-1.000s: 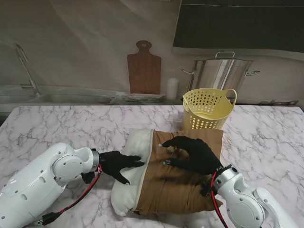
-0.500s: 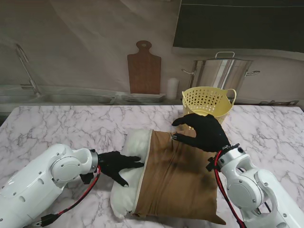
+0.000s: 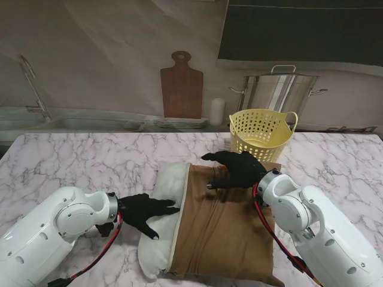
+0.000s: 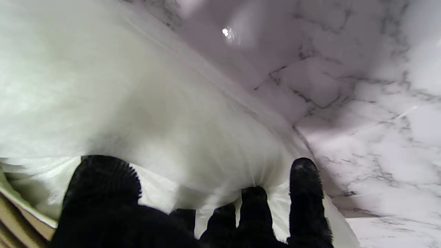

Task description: Remove the pillowcase from the pillow and put it in the laundry basket

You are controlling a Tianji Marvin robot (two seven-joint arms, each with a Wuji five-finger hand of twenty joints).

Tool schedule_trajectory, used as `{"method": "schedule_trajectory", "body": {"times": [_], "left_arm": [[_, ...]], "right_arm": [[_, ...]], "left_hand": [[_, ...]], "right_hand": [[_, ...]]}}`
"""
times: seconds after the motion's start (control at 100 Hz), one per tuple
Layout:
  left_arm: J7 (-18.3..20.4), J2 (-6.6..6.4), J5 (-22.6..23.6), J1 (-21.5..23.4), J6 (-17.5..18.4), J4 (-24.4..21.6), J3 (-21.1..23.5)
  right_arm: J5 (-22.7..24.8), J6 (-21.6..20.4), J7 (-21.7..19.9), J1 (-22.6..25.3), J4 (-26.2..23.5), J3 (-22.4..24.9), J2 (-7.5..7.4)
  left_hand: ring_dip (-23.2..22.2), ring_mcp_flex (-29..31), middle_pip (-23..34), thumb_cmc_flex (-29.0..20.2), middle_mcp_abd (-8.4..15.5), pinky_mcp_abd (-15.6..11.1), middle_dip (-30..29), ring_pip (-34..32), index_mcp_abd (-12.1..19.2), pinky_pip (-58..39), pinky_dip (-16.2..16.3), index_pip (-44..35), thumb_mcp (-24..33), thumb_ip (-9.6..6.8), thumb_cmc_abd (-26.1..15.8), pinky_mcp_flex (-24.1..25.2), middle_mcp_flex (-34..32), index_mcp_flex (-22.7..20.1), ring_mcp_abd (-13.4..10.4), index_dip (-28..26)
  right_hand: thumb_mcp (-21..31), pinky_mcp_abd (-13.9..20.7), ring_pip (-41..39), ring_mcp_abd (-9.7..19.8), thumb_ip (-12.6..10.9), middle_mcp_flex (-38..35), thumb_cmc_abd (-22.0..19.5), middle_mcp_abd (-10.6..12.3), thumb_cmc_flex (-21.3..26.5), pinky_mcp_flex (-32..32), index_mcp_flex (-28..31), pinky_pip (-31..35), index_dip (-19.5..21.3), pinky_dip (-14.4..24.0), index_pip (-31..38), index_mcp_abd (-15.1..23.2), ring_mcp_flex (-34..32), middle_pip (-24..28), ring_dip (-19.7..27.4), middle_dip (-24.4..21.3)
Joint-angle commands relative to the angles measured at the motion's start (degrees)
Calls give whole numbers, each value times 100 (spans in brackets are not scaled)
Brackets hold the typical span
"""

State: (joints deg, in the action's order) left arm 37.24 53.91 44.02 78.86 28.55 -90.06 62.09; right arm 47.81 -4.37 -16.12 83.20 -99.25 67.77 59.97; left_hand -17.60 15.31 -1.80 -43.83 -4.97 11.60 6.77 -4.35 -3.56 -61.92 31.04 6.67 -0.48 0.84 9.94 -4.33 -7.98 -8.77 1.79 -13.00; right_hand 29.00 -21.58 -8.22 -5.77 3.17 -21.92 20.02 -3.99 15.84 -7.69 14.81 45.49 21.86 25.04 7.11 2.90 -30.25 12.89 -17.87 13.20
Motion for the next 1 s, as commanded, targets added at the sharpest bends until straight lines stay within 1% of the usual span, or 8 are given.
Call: {"method": "schedule_trajectory", "body": {"times": [0.0,0.22,0.29,0.55,0.74,0.8,0.85,0.99], "left_arm": [[200,-80,74,115,35,79,-20],[197,-81,93,165,79,61,50],[206,-82,92,166,77,56,46],[253,-88,63,169,45,35,38],[270,-87,62,177,11,23,42],[253,-83,66,181,6,23,47],[228,-77,63,179,3,33,46],[125,-51,-32,202,-23,59,110]], "right_arm": [[321,135,-164,-55,115,-77,-75],[1027,486,-664,-292,348,-522,-170],[1109,583,-734,-358,442,-675,-183],[951,684,-496,-598,964,-1155,-176],[794,646,-46,-746,1371,-1432,-134],[723,634,128,-766,1473,-1488,-110],[697,591,270,-764,1538,-1495,-94],[742,498,693,-598,1515,-1359,-47]], "left_hand": [[-17,255,166,-102,-80,72,41,-187,55,4056,-24,-701,-29,-42,510,10,-102,-499,599,-159],[-18,268,167,-105,-71,60,45,-188,56,4037,-14,-708,-34,-40,501,2,-115,-510,595,-162],[-17,264,164,-96,-66,61,45,-185,56,4035,-13,-708,-39,-39,495,5,-109,-510,592,-162],[-16,262,162,-106,-80,70,44,-183,50,4035,-15,-713,-38,-38,469,10,-102,-516,603,-167],[-18,259,159,-128,-94,69,43,-184,43,4028,-12,-713,-35,-37,442,4,-93,-515,614,-169],[-21,271,162,-142,-98,72,44,-190,45,4023,-10,-717,-33,-37,432,2,-101,-523,612,-171],[-22,270,163,-149,-110,72,45,-191,41,4016,-6,-722,-33,-37,425,-1,-104,-532,626,-173],[-25,213,149,-260,-205,59,44,-184,11,4000,4,-765,-3,-45,387,7,-30,-604,639,-196]], "right_hand": [[322,-112,191,-122,177,359,281,-235,-577,38,-417,-69,-119,72,-355,-232,150,-273,73,-249],[1043,-56,-965,133,458,359,997,-721,-1224,-1222,-616,1337,-397,1153,-889,-887,-1529,-661,-808,-709],[1079,187,-1835,387,432,46,1295,-766,-891,-1645,-654,1905,305,1426,-760,-1093,-2195,-393,-1267,-564],[341,956,-4941,1076,116,-1391,1719,296,1280,-2720,-247,3808,965,1664,-7,-1274,-3454,2412,-1738,892],[1831,1131,-6516,1563,726,-3447,1546,839,2396,-3409,1485,4457,602,1567,1200,-735,-4386,3900,-2068,2522],[1986,1092,-6847,1610,737,-3843,1239,634,2567,-3504,2240,4579,502,1536,1810,-397,-4562,4036,-2161,2830],[1861,1083,-7125,1624,774,-4179,1007,428,2761,-3499,2637,4595,-656,1496,4081,498,-4575,4088,-2315,3152],[1932,1036,-7346,1731,792,-4490,650,234,2959,-3592,3424,4617,424,1429,4792,1245,-4576,4133,-2410,3530]]}}
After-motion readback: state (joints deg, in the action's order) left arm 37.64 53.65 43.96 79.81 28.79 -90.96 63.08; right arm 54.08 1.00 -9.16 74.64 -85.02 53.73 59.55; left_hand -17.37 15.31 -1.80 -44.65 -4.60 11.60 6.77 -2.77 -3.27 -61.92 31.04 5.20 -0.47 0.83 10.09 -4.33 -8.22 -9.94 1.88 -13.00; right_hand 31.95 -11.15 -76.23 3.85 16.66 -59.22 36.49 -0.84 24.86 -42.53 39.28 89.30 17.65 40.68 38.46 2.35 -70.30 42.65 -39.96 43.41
